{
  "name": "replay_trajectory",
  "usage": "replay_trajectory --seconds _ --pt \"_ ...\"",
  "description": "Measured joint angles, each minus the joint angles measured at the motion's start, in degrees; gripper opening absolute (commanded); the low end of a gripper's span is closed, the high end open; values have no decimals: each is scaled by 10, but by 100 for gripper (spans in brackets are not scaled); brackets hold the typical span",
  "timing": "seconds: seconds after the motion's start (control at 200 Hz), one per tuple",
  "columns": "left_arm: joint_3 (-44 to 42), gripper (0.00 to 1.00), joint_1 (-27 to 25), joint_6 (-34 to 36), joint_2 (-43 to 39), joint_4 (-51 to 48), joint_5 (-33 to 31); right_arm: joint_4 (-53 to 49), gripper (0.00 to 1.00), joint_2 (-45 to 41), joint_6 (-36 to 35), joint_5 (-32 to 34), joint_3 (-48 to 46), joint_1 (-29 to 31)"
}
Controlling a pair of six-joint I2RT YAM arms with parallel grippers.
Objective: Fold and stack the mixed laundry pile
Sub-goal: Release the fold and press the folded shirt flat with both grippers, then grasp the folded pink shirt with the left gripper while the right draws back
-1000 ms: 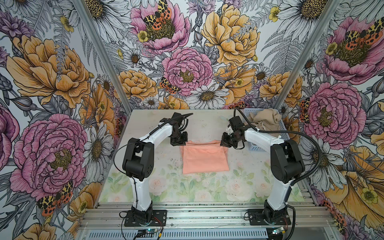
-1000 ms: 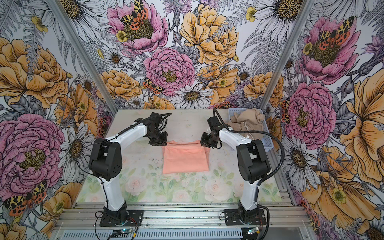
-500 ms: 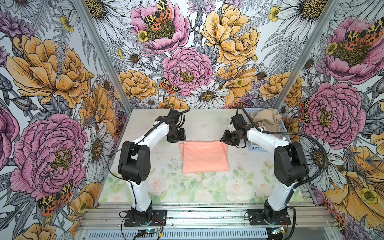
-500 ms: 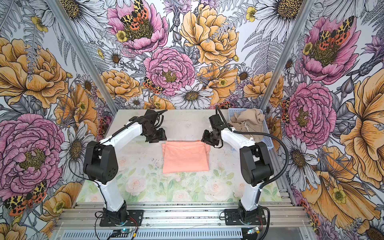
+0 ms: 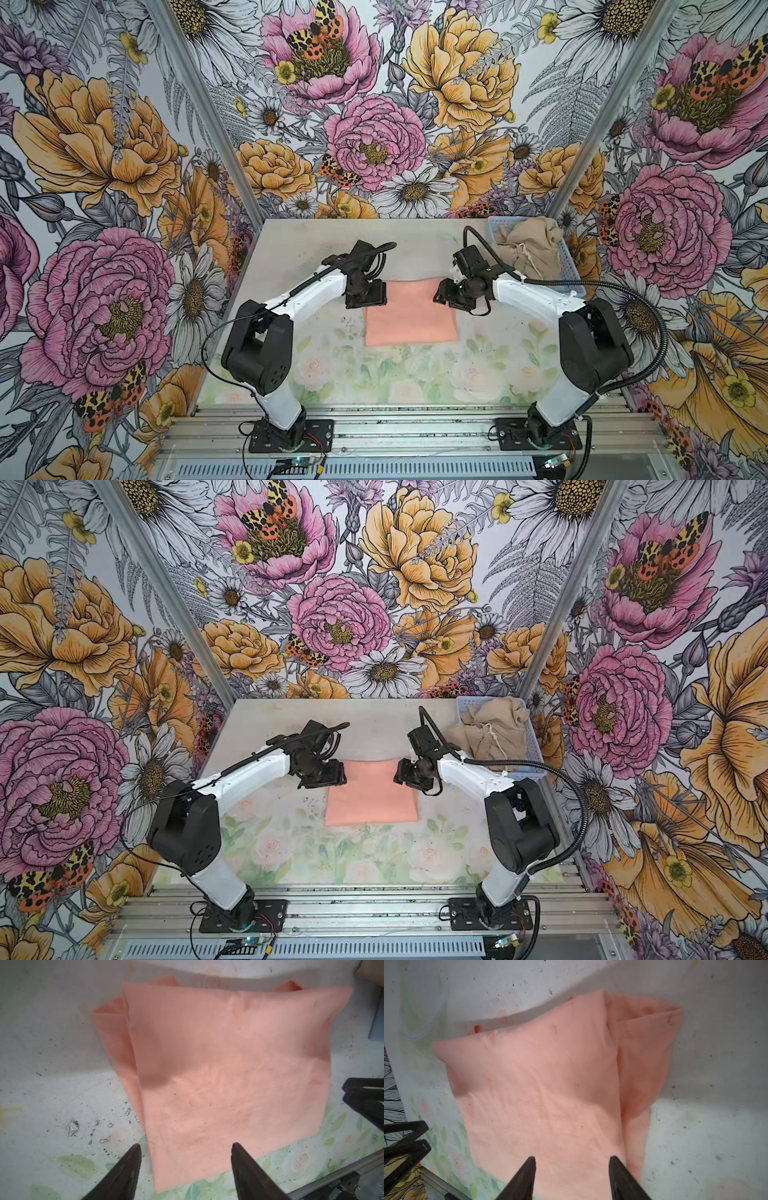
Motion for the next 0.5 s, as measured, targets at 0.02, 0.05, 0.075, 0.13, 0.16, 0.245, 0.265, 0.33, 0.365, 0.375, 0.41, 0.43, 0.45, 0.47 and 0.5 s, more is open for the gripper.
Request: replay_trajectory --seconds 0.02,0.05,0.075,0.13,0.16,0.245,0.265,0.33,0.365,0.375,0.41,0.43,0.45,0.47,0.5 --pt "-9 74 0 0 -3 3 -1 0 61 -2 -2 1 -4 0" --pt "-20 75 0 0 -8 6 -2 -1 62 -4 -3 3 -10 0" --pt "-29 75 0 0 -12 8 -2 -2 63 -7 -5 6 -14 0" --pt "-43 77 -2 -1 -18 15 -2 -2 65 -15 -9 11 -25 0" --pt "-49 80 -3 -3 -23 20 -2 -3 66 -20 -12 15 -31 0" --pt "-60 83 -8 -5 -36 29 -6 -5 68 -33 -19 26 -47 0" --pt "-60 83 -10 -7 -39 31 -7 -5 69 -35 -20 29 -51 0" --pt "-60 83 -17 -10 -45 39 -13 -6 69 -42 -24 35 -62 0" --pt "-58 83 -23 -14 -45 40 -17 -6 70 -45 -26 40 -68 0" --pt "-57 83 -25 -14 -45 41 -18 -6 70 -45 -26 40 -69 0" --pt "-52 83 -31 -17 -44 42 -20 -6 70 -47 -28 44 -75 0" --pt "-48 83 -36 -18 -43 42 -22 -6 71 -48 -28 45 -78 0" --pt "-43 84 -40 -19 -41 42 -24 -6 71 -49 -29 46 -80 0" --pt "-37 84 -45 -20 -38 42 -24 -7 71 -50 -30 49 -83 0" --pt "-26 85 -52 -23 -33 43 -28 -7 71 -53 -30 50 -87 -2"
